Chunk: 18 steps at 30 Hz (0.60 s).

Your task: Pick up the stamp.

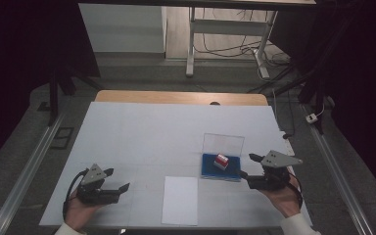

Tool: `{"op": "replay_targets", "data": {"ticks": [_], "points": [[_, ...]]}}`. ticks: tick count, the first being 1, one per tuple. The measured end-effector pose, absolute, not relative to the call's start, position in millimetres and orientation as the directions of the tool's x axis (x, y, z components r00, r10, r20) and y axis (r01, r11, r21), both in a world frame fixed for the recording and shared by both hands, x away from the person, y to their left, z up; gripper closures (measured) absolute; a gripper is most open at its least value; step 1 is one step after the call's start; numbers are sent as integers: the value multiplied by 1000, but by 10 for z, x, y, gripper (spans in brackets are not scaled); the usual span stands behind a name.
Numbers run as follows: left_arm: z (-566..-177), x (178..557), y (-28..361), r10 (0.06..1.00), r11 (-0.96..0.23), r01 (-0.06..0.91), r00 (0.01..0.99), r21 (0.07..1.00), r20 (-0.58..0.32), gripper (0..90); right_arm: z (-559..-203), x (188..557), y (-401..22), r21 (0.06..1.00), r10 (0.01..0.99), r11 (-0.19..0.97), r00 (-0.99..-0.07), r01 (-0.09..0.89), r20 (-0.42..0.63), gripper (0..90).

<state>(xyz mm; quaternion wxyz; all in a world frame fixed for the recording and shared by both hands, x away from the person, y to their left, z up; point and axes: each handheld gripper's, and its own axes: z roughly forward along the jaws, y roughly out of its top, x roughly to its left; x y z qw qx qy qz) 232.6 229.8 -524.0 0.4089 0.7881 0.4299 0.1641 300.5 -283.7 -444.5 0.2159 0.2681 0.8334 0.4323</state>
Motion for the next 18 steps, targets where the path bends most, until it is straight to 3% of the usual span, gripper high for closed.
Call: {"op": "replay_targets", "data": {"ticks": [7,18], "points": [[-5246,2331,2290,813,-300,545,576,783,-89,168,-4237,3202,-2606,819,597,518,-790,246,-139,289],[-5253,2334,2282,812,-308,548,577,778,-85,164,-4214,3447,-2365,766,543,572,-836,294,-85,290]]}}
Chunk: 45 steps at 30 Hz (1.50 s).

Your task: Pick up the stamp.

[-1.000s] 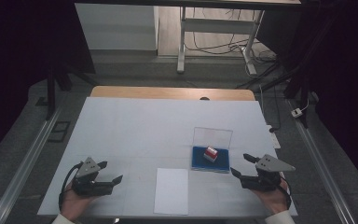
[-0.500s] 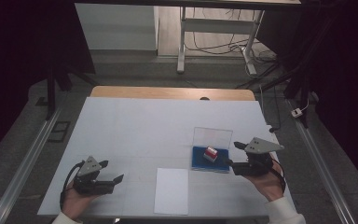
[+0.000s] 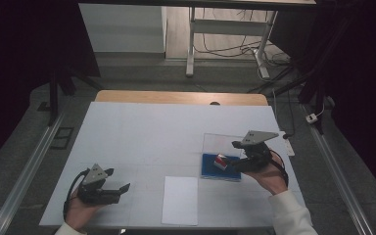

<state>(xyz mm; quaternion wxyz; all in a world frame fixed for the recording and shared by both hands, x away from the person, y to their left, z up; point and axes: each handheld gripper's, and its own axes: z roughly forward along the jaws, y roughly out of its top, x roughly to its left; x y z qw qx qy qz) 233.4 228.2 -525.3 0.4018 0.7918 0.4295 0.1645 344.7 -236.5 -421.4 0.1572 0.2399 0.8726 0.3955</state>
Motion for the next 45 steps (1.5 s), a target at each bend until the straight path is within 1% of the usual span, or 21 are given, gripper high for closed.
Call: {"op": "replay_targets", "data": {"ticks": [5,10,15,18,23,24,25,27,30,33,40,41,45], "points": [[-5254,2334,2282,812,-310,549,577,776,-84,164,-4262,3494,-2344,761,544,573,-836,304,-75,297],[-5262,2329,2274,811,-315,548,579,775,-80,164,-4326,3552,-2355,746,538,582,-841,323,-56,302],[-5265,2316,2278,813,-316,551,577,772,-79,164,-4410,3607,-2319,721,534,606,-843,335,-58,313],[-5269,2312,2278,813,-318,552,577,771,-78,165,-4479,3626,-2263,696,531,631,-845,341,-67,336],[-5268,2300,2281,814,-315,552,575,772,-80,165,-4546,3647,-2231,687,540,636,-839,351,-71,365],[-5267,2299,2281,814,-315,552,576,773,-80,165,-4582,3660,-2219,672,540,648,-838,358,-74,385],[-5266,2297,2281,813,-315,551,577,773,-79,165,-4582,3660,-2219,672,540,648,-838,358,-74,385],[-5265,2296,2281,811,-318,550,580,772,-80,166,-4627,3658,-2205,668,542,655,-836,355,-87,421],[-5268,2300,2281,811,-319,551,580,771,-79,166,-4657,3660,-2194,663,544,657,-835,358,-89,430],[-5272,2303,2278,808,-323,552,584,769,-79,166,-4690,3663,-2191,661,545,661,-833,356,-96,462],[-5278,2303,2269,805,-329,553,588,765,-79,167,-4720,3664,-2173,651,541,671,-835,354,-104,485],[-5279,2304,2268,804,-330,554,589,765,-79,167,-4729,3666,-2175,650,541,672,-835,356,-102,509],[-5281,2303,2266,802,-332,554,591,763,-80,168,-4755,3682,-2180,644,538,678,-836,355,-105,544]]}}
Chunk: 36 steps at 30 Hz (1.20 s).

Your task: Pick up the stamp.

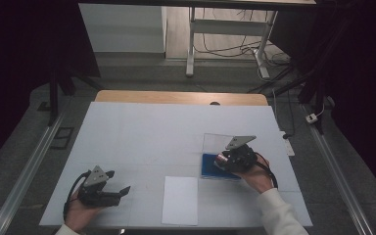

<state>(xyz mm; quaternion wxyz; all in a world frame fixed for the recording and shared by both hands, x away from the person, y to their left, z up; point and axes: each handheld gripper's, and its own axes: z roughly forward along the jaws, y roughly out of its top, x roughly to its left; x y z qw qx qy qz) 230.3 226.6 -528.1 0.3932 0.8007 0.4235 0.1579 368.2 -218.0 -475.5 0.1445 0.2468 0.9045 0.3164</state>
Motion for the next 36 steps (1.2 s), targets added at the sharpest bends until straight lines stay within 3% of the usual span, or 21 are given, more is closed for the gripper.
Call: {"op": "replay_targets", "data": {"ticks": [15,36], "points": [[-5280,2298,2267,801,-335,552,594,764,-79,169,-4797,3684,-2152,627,536,689,-838,364,-103,691],[-5275,2296,2280,805,-329,553,588,765,-78,170,-4731,3655,-2177,657,533,672,-839,343,-107,698]]}}
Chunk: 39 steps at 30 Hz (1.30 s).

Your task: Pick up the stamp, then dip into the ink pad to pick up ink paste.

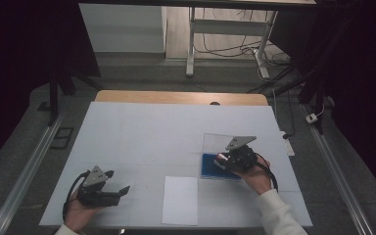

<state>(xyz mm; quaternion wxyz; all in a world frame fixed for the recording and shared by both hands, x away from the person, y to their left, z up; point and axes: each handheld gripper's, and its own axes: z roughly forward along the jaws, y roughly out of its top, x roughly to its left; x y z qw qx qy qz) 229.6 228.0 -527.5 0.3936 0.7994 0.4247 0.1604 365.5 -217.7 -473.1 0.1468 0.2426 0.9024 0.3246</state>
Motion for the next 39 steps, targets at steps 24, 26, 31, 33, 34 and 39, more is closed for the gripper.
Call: {"op": "replay_targets", "data": {"ticks": [24,26,31,33,34,39], "points": [[-5282,2300,2285,807,-331,553,585,764,-75,174,-4396,3548,-2309,774,562,555,-824,304,-80,699],[-5281,2300,2284,807,-332,554,586,764,-74,174,-4388,3546,-2314,777,563,552,-823,303,-80,699],[-5284,2302,2284,806,-333,555,587,763,-75,174,-4385,3547,-2317,774,563,558,-822,298,-89,699],[-5287,2303,2284,807,-333,555,586,762,-74,174,-4388,3554,-2316,771,565,562,-820,299,-93,699],[-5287,2303,2284,807,-333,555,586,762,-75,174,-4391,3558,-2317,773,566,557,-820,303,-87,699],[-5285,2299,2282,807,-335,554,587,762,-72,175,-4400,3549,-2297,770,565,563,-820,300,-94,700]]}}
